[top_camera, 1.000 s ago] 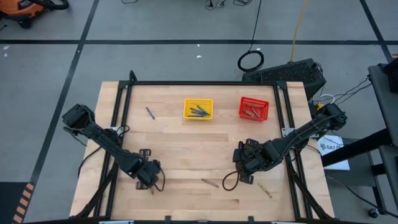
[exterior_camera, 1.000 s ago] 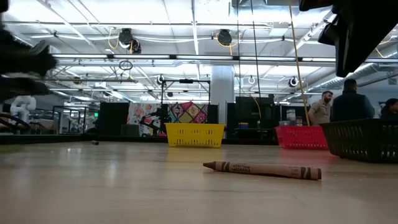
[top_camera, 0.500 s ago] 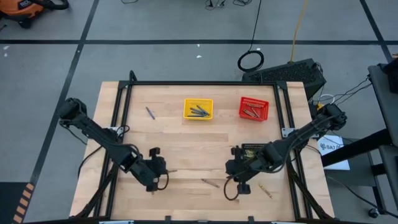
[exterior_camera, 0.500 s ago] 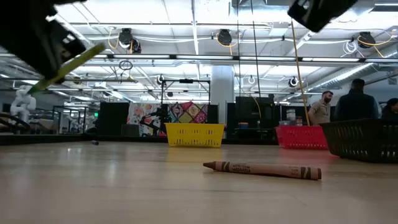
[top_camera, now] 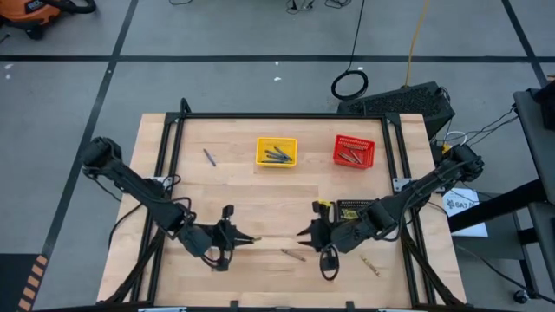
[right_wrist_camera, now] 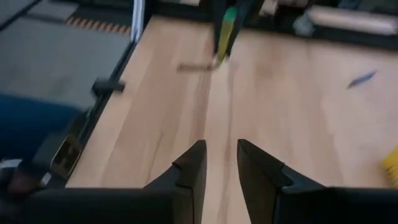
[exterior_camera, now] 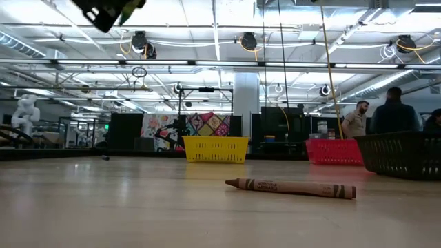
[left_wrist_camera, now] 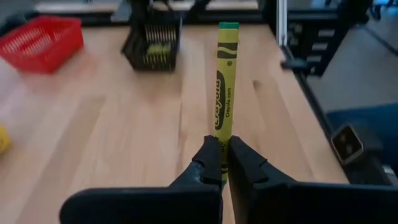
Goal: Sort crayons
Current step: Put the green crayon into the black bin
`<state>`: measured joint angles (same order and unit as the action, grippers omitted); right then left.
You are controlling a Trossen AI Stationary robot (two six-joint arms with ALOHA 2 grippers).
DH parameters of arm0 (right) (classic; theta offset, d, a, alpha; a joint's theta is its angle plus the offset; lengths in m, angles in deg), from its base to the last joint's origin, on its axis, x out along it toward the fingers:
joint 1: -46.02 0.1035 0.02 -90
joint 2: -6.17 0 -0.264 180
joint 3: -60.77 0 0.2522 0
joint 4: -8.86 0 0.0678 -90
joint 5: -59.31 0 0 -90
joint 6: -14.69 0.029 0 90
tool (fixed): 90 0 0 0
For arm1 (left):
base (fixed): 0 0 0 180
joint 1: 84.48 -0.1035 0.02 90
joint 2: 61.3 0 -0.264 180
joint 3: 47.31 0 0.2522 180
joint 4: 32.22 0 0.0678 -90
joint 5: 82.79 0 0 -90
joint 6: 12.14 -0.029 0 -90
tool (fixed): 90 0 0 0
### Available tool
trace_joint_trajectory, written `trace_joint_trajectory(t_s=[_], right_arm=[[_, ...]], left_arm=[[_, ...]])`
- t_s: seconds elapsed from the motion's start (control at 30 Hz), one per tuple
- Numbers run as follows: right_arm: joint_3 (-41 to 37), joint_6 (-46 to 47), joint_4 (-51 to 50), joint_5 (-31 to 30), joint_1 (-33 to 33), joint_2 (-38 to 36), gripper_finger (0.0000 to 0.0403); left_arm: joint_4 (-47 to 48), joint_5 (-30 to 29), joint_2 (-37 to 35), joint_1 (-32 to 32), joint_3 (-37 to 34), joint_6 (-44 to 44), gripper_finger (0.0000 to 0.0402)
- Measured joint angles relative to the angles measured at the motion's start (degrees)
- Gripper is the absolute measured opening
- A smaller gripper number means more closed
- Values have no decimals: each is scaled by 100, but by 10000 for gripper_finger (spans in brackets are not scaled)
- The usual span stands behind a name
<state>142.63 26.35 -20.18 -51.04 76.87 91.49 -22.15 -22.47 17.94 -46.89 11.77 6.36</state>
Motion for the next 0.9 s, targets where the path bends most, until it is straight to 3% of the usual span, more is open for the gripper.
trace_joint_trajectory(t_s=[0.37, 0.6, 0.9], right_arm=[[0, -824, 1381, -667, -2, 0, 77], [0, -1375, 1868, -655, -49, 0, 77], [-2, -1325, 2007, -538, -245, 140, 77]], left_arm=[[-2284, -39, 454, -339, 9, -1187, 0], [-3153, 143, 812, -607, 9, -1198, 0], [-3966, 532, 997, -721, 11, -1636, 0]])
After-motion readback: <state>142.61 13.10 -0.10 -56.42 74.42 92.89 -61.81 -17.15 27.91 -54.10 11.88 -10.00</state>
